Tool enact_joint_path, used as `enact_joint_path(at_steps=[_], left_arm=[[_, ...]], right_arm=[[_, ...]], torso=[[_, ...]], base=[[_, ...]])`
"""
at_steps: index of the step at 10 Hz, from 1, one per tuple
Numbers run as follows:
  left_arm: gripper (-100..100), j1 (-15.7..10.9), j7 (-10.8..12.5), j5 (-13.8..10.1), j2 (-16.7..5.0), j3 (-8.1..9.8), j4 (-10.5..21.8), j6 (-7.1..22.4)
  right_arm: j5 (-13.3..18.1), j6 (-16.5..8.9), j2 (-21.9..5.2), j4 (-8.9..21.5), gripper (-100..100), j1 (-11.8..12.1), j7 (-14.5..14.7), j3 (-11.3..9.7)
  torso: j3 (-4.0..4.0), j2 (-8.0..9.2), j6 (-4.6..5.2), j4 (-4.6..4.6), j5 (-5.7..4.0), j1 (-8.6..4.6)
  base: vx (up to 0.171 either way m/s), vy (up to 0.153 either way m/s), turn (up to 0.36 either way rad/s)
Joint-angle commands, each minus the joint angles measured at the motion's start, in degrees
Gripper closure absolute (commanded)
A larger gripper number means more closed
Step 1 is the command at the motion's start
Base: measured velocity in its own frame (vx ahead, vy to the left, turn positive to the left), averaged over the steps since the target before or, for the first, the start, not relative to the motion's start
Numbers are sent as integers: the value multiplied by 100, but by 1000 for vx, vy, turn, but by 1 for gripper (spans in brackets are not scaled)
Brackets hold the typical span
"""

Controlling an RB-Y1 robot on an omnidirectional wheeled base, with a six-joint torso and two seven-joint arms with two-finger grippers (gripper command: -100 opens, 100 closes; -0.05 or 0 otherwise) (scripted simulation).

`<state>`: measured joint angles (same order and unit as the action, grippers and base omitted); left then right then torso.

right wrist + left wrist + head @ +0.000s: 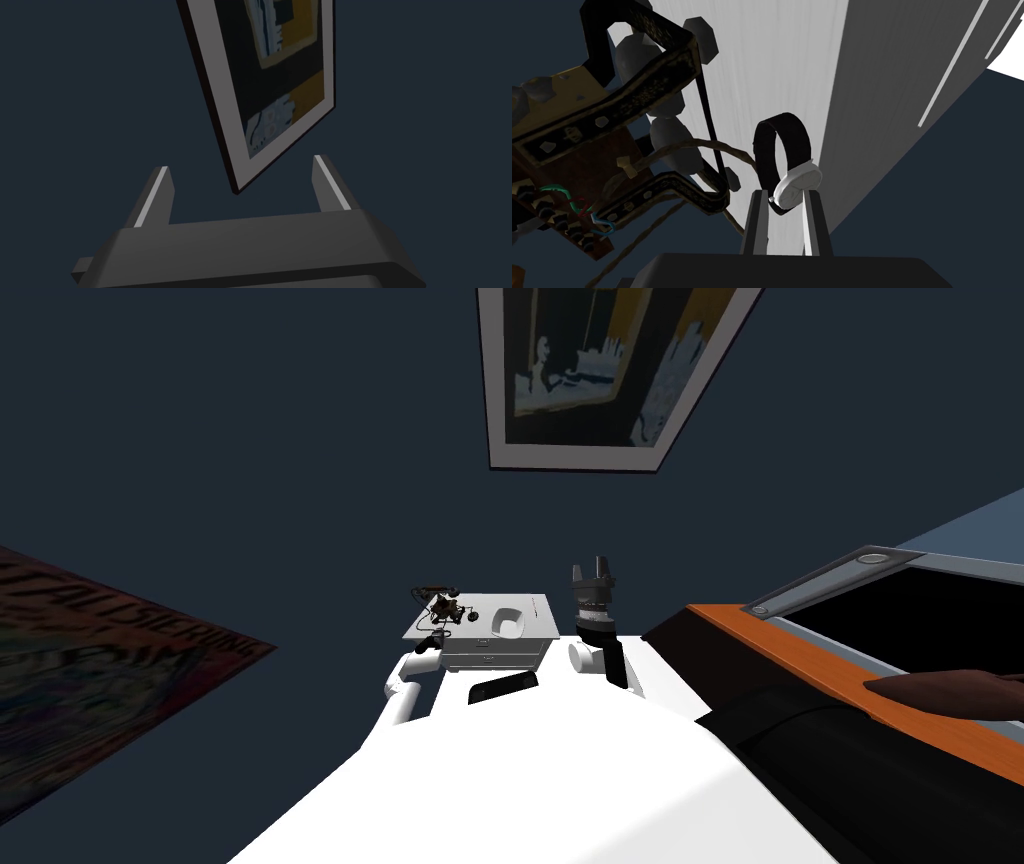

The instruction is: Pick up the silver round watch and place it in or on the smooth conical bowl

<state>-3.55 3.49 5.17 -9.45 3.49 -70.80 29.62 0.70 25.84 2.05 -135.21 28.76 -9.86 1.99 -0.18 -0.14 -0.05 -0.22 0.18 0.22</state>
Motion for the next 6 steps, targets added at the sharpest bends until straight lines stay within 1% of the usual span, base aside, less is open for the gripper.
enact_joint_path(at_steps=[1,2,3,4,5,6], left_arm=[[100,33,3,-12,-4,-17,-155,190],[100,41,5,-15,-7,-24,-244,272],[100,30,3,-9,-4,-18,-187,197],[0,34,4,-8,-2,-20,-198,226],[100,-171,-20,-2,37,-82,-315,395],[100,-249,-28,1,50,-104,-357,458]], right_arm=[[0,0,0,0,0,0,0,0],[0,0,0,0,0,-1,0,0],[0,0,0,0,0,-1,0,0],[0,0,0,0,0,-1,0,0],[0,0,0,0,0,0,0,0],[0,0,0,0,0,-2,0,-1]], torso=[[0,0,0,0,0,0],[9,18,-1,2,0,-2],[18,34,-2,6,0,-4],[14,23,-1,6,-1,-2],[8,11,-1,4,0,-1],[23,39,9,11,-2,-23]], base=[[-58,-5,-8],[-94,-8,-7],[-41,-4,-1],[-8,-1,2],[-126,-50,-28],[-194,-72,-51]])
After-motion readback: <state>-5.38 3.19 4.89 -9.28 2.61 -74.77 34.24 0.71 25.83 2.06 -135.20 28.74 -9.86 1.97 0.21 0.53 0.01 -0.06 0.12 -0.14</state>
